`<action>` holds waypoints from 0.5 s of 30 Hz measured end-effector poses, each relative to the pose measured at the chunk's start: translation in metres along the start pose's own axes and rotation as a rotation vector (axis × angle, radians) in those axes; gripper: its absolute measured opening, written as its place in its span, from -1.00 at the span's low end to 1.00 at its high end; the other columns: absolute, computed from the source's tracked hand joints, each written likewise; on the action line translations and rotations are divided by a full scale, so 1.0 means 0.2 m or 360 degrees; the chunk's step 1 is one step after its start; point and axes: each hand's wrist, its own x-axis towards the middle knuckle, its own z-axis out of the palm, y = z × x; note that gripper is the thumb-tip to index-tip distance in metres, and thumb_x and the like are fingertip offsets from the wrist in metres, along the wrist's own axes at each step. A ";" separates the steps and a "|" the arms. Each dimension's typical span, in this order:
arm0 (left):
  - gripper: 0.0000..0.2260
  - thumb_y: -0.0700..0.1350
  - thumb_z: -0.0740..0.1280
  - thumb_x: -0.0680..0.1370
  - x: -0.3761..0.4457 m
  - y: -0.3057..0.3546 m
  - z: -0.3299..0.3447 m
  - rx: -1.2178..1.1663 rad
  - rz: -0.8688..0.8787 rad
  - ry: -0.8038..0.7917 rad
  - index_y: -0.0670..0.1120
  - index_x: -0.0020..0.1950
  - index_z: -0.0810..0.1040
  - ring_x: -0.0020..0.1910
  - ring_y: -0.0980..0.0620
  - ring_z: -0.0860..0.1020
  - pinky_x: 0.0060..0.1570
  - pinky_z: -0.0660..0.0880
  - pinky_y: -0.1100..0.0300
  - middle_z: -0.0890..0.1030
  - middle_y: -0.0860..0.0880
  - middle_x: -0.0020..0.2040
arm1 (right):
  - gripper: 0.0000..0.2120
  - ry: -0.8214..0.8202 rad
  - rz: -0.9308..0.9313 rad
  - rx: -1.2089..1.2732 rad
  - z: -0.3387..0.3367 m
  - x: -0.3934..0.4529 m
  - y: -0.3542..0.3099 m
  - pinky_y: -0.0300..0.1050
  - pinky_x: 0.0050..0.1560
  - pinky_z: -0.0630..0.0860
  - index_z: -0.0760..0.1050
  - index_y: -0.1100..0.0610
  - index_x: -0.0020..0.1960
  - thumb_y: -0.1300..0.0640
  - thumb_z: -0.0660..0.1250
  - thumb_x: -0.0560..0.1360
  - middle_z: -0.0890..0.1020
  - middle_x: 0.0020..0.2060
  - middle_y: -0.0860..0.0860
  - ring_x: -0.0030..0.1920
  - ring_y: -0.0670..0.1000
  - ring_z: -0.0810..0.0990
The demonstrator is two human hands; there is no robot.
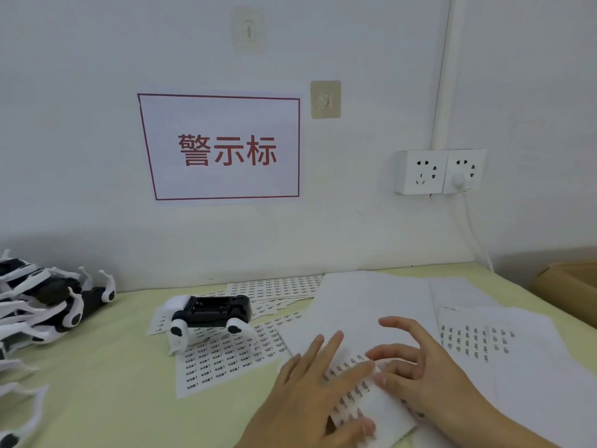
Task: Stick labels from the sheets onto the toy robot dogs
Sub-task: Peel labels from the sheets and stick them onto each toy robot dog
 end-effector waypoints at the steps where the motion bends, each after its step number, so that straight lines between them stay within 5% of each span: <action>1: -0.30 0.53 -0.20 0.37 0.00 0.01 0.00 0.0018 -0.0002 0.0002 0.45 0.50 -0.22 0.48 0.19 -0.48 0.46 -0.32 0.13 -0.48 0.32 0.47 | -0.40 -0.0006 0.0009 0.0028 -0.01 0.00 0.00 -0.14 -0.21 0.59 0.42 -0.03 0.28 0.45 0.46 0.40 0.70 -0.04 0.13 -0.26 0.05 0.62; 4: -0.22 0.51 -0.27 0.36 0.00 0.01 0.01 0.0024 -0.0095 0.0092 0.29 0.56 -0.25 0.51 0.19 -0.45 0.48 -0.30 0.13 -0.52 0.26 0.47 | -0.39 0.0020 0.0055 0.0133 -0.03 0.01 0.01 -0.01 -0.10 0.62 0.42 -0.04 0.29 0.49 0.43 0.41 0.70 -0.04 0.16 -0.16 0.11 0.67; 9: -0.48 0.31 0.05 0.61 0.04 0.02 -0.02 -0.0057 -0.0255 0.0373 0.20 0.53 0.04 0.55 0.20 -0.17 0.47 0.04 0.19 -0.22 0.24 0.56 | -0.47 0.0032 0.0066 0.0161 -0.03 0.00 0.02 0.07 0.03 0.61 0.41 -0.06 0.29 0.44 0.37 0.49 0.71 -0.02 0.17 0.00 0.18 0.70; 13: -0.68 0.21 0.23 0.60 0.12 0.10 -0.03 -0.0509 -0.0228 0.0573 0.24 0.32 0.27 0.39 0.27 0.23 0.18 0.36 0.34 0.04 0.32 0.44 | -0.49 0.0057 0.0025 0.0203 -0.03 0.00 0.01 0.16 0.11 0.58 0.40 -0.05 0.28 0.38 0.40 0.48 0.70 -0.04 0.20 -0.02 0.22 0.69; 15: -0.77 0.11 0.34 0.58 0.16 0.16 0.01 -0.0757 -0.0186 0.0751 0.23 0.18 0.37 0.26 0.37 0.32 0.07 0.36 0.49 0.18 0.33 0.33 | -0.50 0.0108 0.0023 0.0262 -0.03 0.01 0.02 0.22 0.14 0.56 0.41 -0.02 0.28 0.36 0.44 0.46 0.70 -0.06 0.22 -0.04 0.24 0.69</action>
